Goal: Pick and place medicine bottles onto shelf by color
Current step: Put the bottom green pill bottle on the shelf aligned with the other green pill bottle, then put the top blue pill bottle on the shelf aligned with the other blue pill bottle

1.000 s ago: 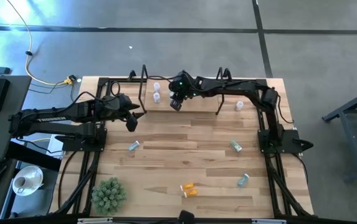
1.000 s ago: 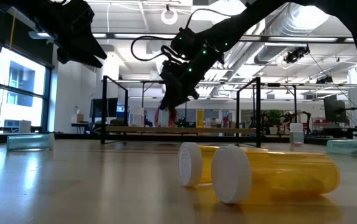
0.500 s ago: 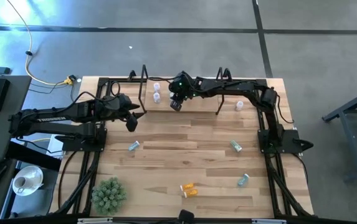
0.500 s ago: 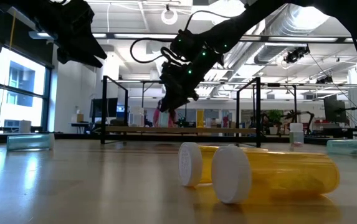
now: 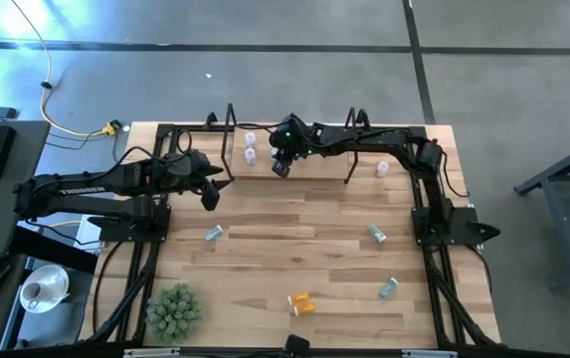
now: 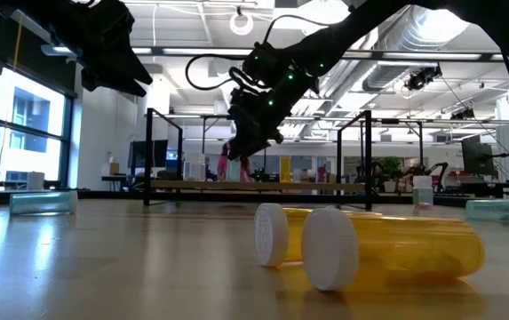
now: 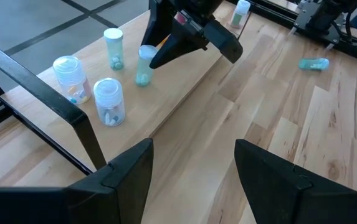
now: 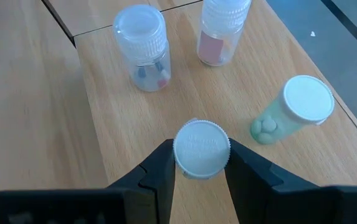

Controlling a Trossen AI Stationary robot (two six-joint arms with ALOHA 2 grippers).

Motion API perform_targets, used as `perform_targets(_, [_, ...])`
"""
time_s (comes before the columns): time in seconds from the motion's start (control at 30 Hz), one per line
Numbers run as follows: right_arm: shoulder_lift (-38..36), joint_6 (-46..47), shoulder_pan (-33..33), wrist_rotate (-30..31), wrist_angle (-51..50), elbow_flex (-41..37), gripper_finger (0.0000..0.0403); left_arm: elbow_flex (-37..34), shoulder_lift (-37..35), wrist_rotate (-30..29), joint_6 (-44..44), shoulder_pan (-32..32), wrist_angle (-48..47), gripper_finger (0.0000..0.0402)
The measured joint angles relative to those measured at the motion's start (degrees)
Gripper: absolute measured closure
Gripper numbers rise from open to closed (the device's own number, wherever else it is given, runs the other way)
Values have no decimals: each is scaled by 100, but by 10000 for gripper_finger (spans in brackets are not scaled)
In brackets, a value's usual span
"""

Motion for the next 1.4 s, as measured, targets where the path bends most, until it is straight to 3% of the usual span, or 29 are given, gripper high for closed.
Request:
perform_targets(0.33, [9,42,0,4,96,-2,238,0,-2,0,1,0,-2,188])
perform_targets(0.83, [-240,-63,2,191,72,-2,237,0,0,2,1,0,-2,188])
perform_targets(1.07, [-593,-69,60,135,-444,-2,238,0,0,209,1,2,-2,188])
perform_targets(1.4, [-1553,-298,288,-775,-1624,-2,237,0,0,932,-30,-10,-16,188])
